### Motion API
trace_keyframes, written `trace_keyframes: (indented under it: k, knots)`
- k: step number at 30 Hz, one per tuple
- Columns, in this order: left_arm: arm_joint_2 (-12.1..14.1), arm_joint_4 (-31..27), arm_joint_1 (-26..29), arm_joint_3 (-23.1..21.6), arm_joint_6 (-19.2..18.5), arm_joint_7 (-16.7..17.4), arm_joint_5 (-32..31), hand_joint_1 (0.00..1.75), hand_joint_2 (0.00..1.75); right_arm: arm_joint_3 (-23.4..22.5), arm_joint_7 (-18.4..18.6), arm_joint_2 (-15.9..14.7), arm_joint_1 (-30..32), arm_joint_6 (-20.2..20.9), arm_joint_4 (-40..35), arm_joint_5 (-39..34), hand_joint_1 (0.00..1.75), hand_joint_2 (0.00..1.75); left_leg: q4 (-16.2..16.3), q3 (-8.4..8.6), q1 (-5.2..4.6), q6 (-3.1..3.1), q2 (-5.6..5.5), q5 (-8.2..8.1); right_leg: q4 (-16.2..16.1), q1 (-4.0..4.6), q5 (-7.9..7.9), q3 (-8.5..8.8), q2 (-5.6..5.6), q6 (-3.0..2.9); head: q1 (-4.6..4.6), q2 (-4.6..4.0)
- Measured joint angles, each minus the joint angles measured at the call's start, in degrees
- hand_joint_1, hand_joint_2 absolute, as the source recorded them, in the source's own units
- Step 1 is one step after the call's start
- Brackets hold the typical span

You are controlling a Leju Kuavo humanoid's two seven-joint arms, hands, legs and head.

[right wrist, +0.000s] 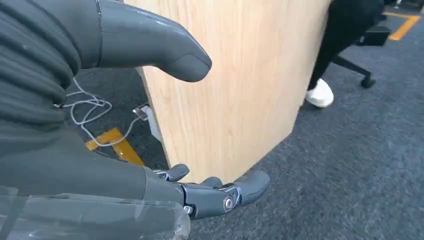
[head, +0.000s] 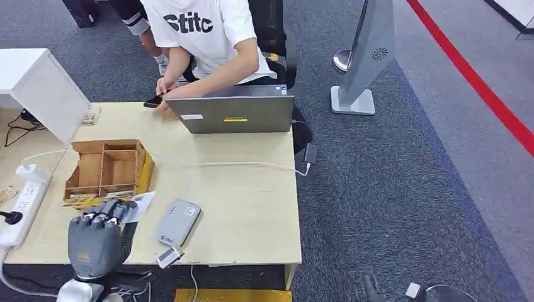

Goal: Pass the card to the sensor for recognition and then transmit it.

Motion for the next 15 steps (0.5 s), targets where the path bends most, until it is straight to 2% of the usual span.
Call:
trace_keyframes:
  k: [3, 5, 10, 13, 15]
  knots:
    - [4.60, 1.10, -4.88, -0.66, -0.13, 5.07, 0.02, 1.75, 1.75, 1.36, 0.57, 0.02, -0.53, -0.46, 0.00, 0.42, 0.00, 1.75, 0.00, -0.02, 0.07, -0.16, -0.02, 0.20, 0.02, 0.08, 0.13, -0.07, 0.00, -0.13, 0.00, 0.00]
    - [7.82, 4.31, -8.72, -0.75, -0.22, 6.37, 0.61, 1.75, 1.75, 2.21, 1.01, 0.13, -1.03, -0.61, 0.00, 0.52, 0.00, 1.75, -0.03, -0.05, 0.08, -0.20, 0.01, 0.26, 0.05, 0.08, 0.19, -0.09, 0.02, -0.20, -0.02, 0.00]
    - [11.83, 8.35, -12.90, -0.90, -0.33, 7.84, -0.11, 1.75, 1.75, 3.17, 1.18, 0.22, -1.40, -0.55, 0.00, 0.59, 0.00, 1.75, -0.03, -0.09, 0.08, -0.25, 0.05, 0.35, 0.06, 0.09, 0.27, -0.20, 0.04, -0.25, -0.04, 0.00]
    - [14.96, 15.76, -17.59, -0.94, -2.27, 11.13, -0.96, 1.75, 1.75, 4.11, 1.49, 0.35, -1.78, -0.55, 0.02, 0.70, 0.00, 1.75, -0.02, -0.13, 0.08, -0.29, 0.05, 0.41, 0.06, 0.09, 0.36, -0.24, 0.04, -0.27, -0.02, 0.00]
    - [16.69, 19.95, -21.21, -0.94, -2.47, 11.57, -1.12, 1.75, 1.75, 4.50, 1.64, 0.46, -2.07, -0.59, 0.02, 0.81, 0.00, 1.75, -0.03, -0.15, 0.08, -0.27, 0.06, 0.44, 0.06, 0.09, 0.40, -0.28, 0.05, -0.29, 0.00, 0.00]
